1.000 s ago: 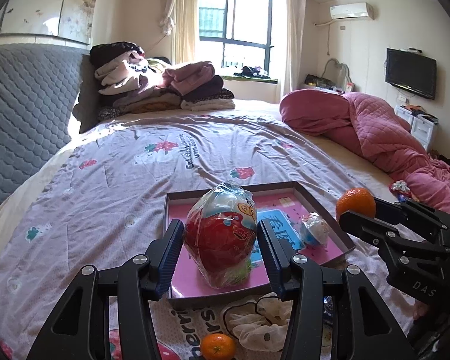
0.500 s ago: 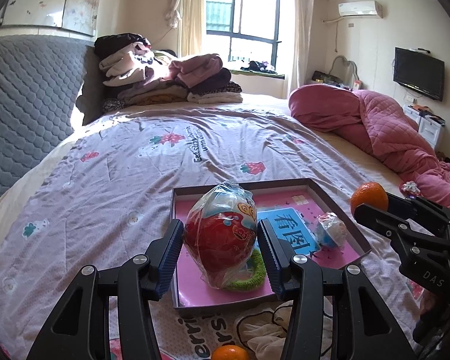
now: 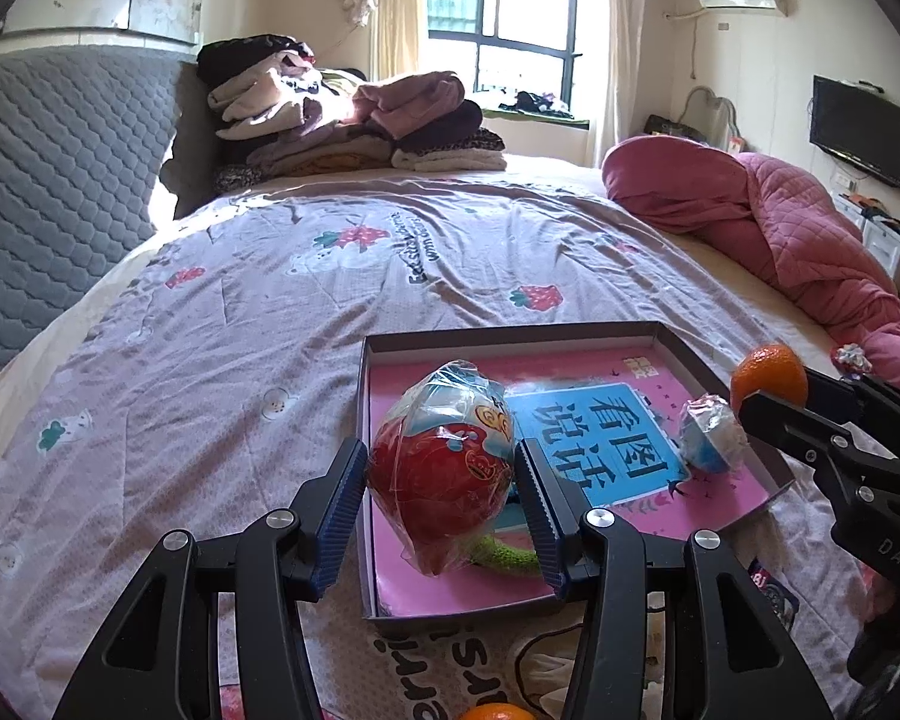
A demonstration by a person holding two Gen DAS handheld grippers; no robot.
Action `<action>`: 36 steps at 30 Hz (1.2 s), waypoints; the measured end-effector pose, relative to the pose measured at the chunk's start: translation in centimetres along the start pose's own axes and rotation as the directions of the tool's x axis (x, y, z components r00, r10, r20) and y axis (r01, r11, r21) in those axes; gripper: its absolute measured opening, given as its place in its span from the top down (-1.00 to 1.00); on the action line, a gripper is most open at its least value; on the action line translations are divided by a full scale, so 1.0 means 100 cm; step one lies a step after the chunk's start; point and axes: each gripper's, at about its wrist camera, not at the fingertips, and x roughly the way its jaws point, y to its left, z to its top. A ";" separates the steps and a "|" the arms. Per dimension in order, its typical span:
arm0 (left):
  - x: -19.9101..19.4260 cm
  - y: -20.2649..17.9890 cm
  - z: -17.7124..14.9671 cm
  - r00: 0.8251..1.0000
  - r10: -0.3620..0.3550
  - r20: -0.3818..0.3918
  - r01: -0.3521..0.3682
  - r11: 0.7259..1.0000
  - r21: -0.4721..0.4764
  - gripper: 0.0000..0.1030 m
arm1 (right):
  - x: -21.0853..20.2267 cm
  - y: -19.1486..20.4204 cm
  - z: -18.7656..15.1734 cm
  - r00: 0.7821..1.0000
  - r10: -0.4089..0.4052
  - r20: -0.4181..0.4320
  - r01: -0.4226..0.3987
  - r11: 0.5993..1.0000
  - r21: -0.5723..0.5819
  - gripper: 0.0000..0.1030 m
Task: Organize objects
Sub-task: 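Carry Kinder egg with left gripper while right gripper carries orange over grey tray, then lower and release Kinder egg with left gripper while right gripper releases orange in tray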
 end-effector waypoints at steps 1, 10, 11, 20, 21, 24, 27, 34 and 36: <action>0.002 0.000 -0.001 1.000 0.003 -0.005 -0.003 1.000 0.000 -0.01 | 0.002 0.000 -0.001 1.000 -0.001 -0.005 0.001 1.000 -0.001 0.27; 0.024 0.002 -0.007 0.999 0.019 -0.047 -0.018 1.000 0.009 -0.01 | 0.024 -0.001 -0.011 0.998 -0.001 -0.056 0.001 1.000 -0.010 0.27; 0.026 0.001 -0.007 0.998 0.021 -0.053 -0.020 1.000 0.013 -0.01 | 0.027 0.000 -0.013 0.998 -0.001 -0.063 0.001 1.000 -0.012 0.27; 0.041 -0.001 -0.015 0.995 0.023 -0.095 -0.020 0.999 0.027 -0.01 | 0.045 -0.001 -0.025 0.993 -0.003 -0.120 0.002 1.000 -0.007 0.27; 0.043 -0.001 -0.016 0.995 0.024 -0.101 -0.021 0.999 0.029 -0.01 | 0.046 -0.001 -0.026 0.992 -0.001 -0.126 0.000 1.000 -0.005 0.27; 0.046 -0.001 -0.018 0.994 0.028 -0.109 -0.025 0.999 0.032 -0.01 | 0.051 0.000 -0.029 0.990 -0.002 -0.143 0.001 1.000 -0.010 0.27; 0.047 -0.001 -0.020 0.993 0.030 -0.115 -0.026 0.999 0.033 -0.01 | 0.056 -0.001 -0.032 0.987 -0.006 -0.159 0.004 1.000 -0.011 0.27; 0.052 -0.002 -0.024 0.990 0.046 -0.136 -0.040 0.998 0.046 -0.01 | 0.063 -0.004 -0.038 0.980 -0.007 -0.200 0.008 1.000 0.004 0.27; 0.053 -0.003 -0.024 0.989 0.044 -0.140 -0.037 0.998 0.047 -0.01 | 0.065 -0.005 -0.039 0.978 -0.013 -0.209 0.014 1.000 0.004 0.27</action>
